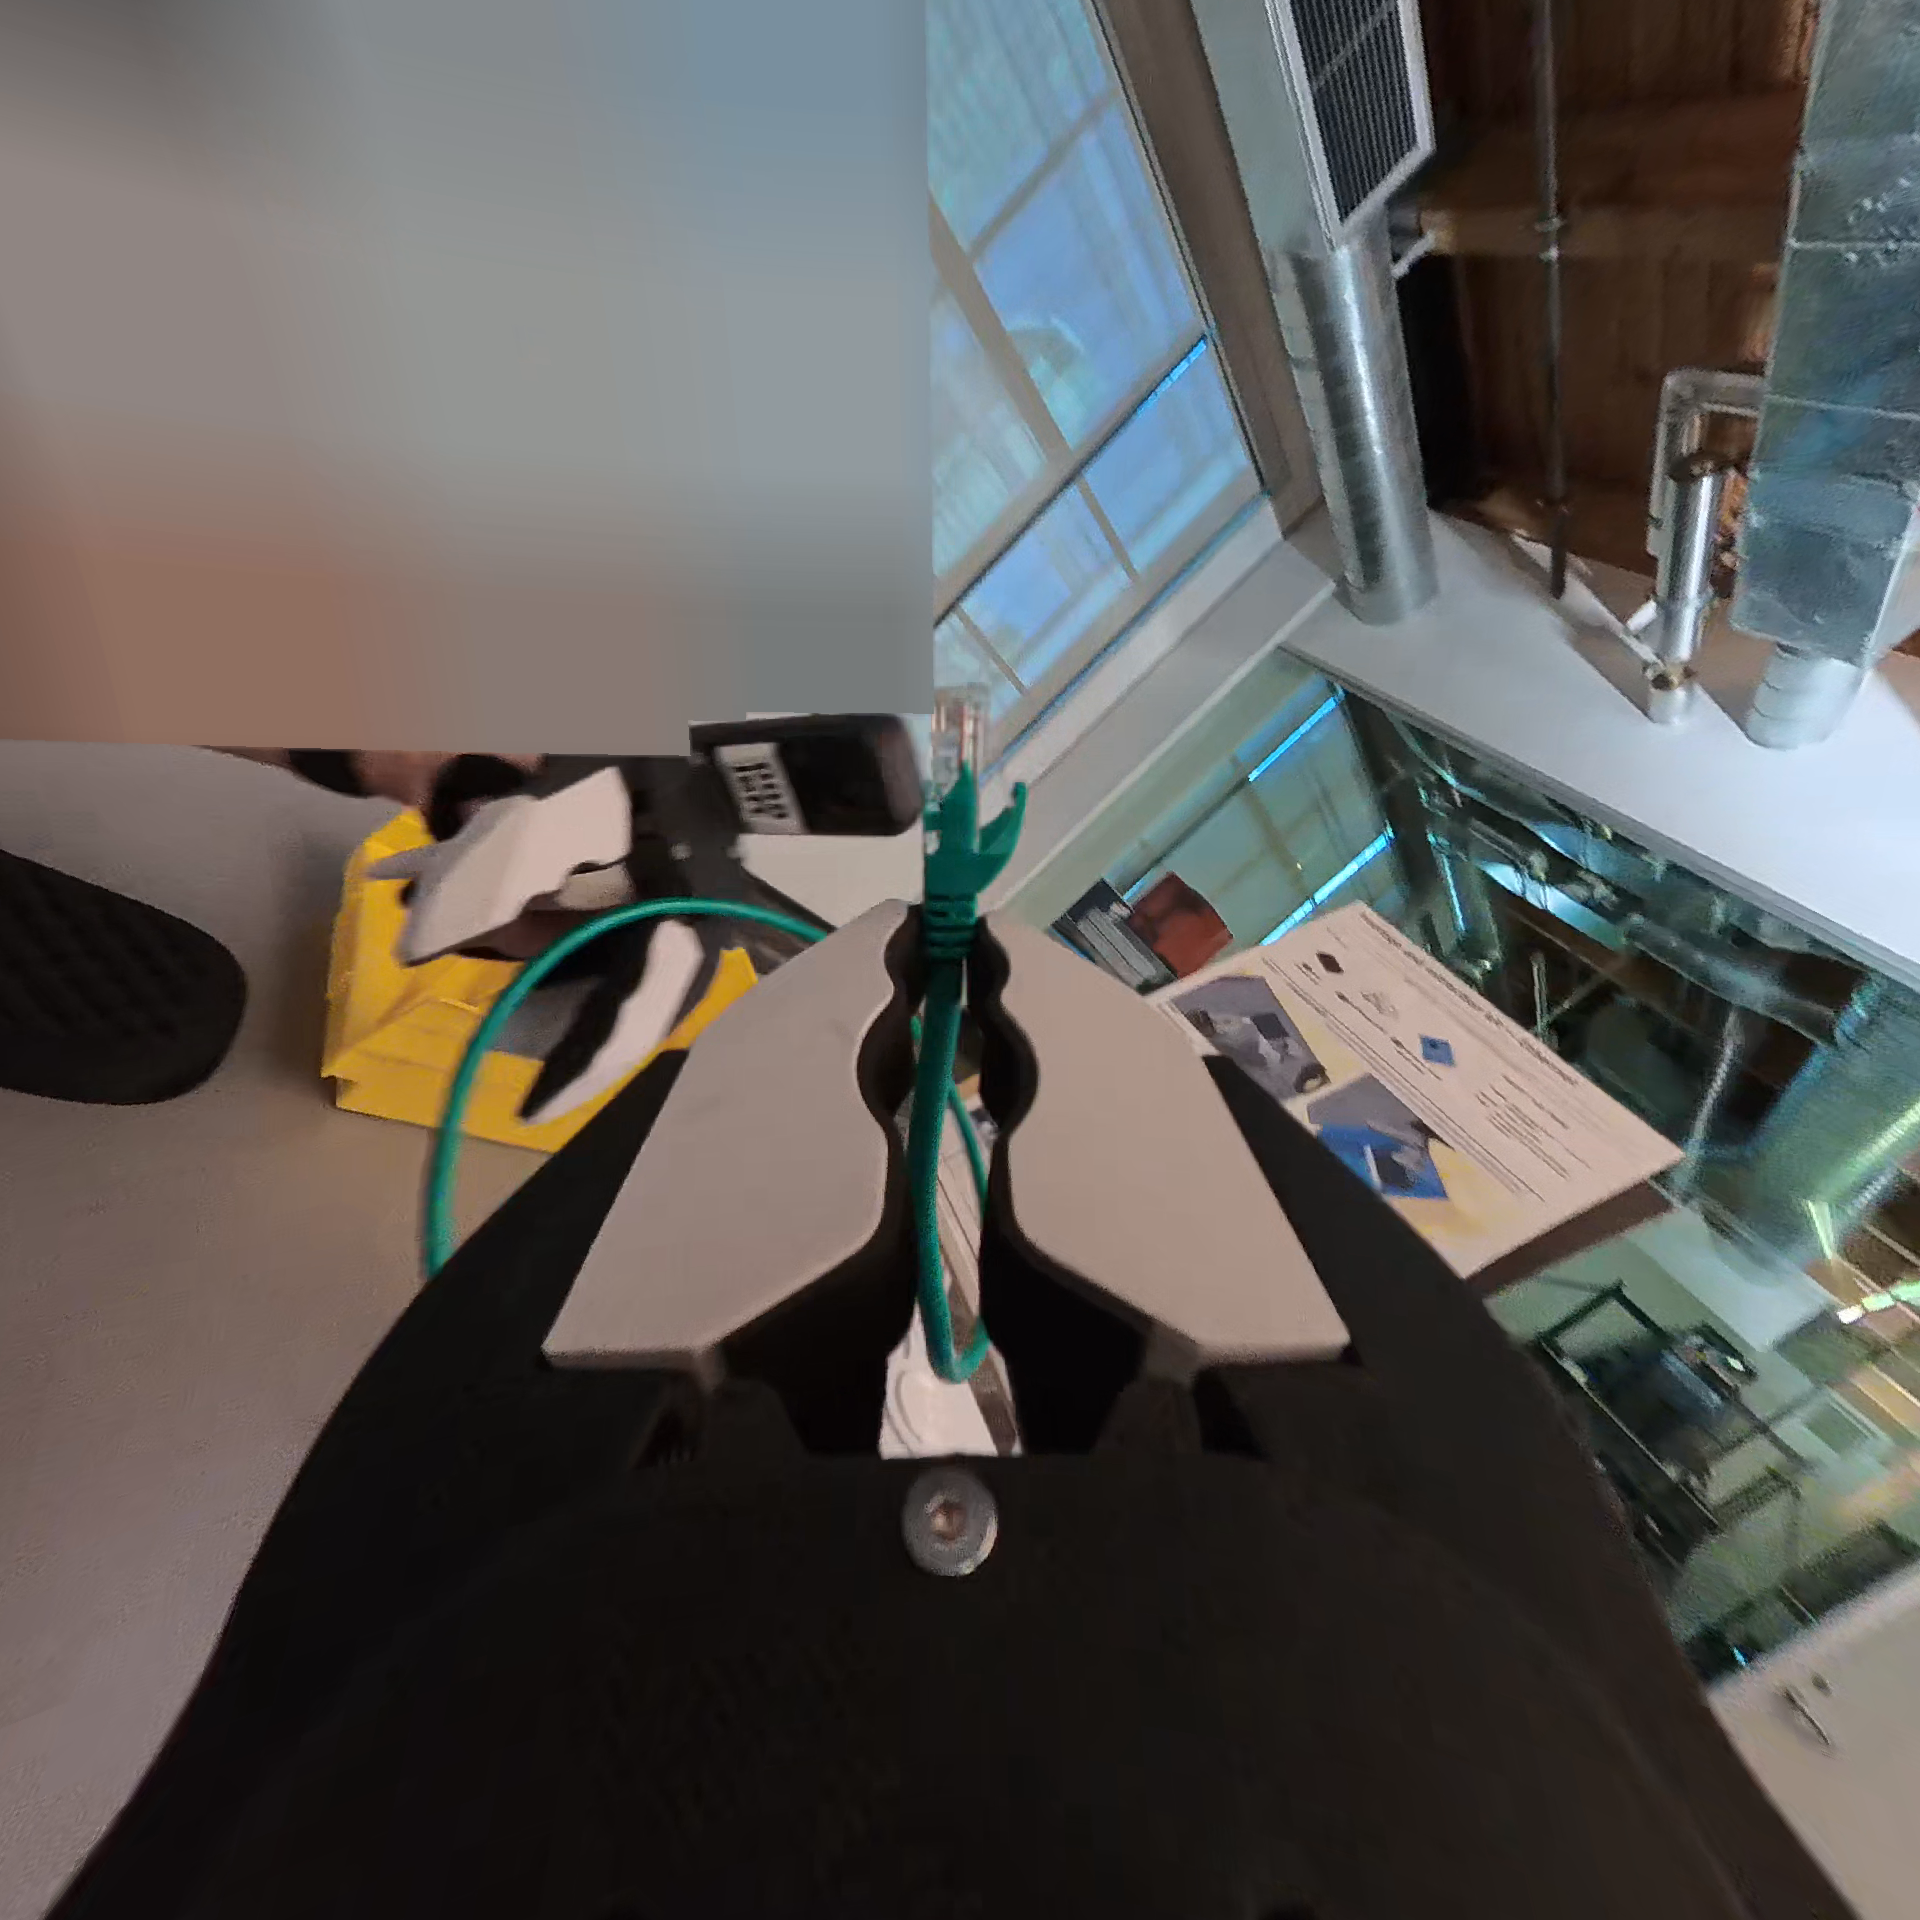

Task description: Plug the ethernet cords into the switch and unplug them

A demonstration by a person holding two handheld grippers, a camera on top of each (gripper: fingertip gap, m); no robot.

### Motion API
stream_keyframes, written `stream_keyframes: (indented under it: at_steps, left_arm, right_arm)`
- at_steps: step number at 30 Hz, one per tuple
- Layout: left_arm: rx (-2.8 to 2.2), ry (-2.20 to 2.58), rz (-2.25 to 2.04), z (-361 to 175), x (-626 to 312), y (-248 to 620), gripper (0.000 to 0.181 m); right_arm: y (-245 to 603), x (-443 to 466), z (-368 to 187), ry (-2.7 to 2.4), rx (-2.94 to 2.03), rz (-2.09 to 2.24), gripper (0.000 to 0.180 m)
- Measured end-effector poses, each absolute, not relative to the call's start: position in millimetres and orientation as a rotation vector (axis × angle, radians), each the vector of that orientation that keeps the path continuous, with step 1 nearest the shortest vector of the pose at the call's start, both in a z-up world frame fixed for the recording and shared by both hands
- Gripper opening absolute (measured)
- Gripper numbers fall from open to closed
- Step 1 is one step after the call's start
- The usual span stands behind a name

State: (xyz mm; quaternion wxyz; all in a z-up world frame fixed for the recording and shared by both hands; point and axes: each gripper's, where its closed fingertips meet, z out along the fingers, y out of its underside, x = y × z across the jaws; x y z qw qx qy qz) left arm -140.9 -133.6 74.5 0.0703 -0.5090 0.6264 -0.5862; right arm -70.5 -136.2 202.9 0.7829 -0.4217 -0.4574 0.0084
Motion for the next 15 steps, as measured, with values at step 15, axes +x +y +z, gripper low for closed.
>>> stream_keyframes:
  at_steps: [15]
  left_arm:
    - [-1.823, 1.948, -1.981, 0, -212, -198, 0.056]
  right_arm:
    - [-122, -67, 208, -0.887, -0.961, 0.018, 0.008]
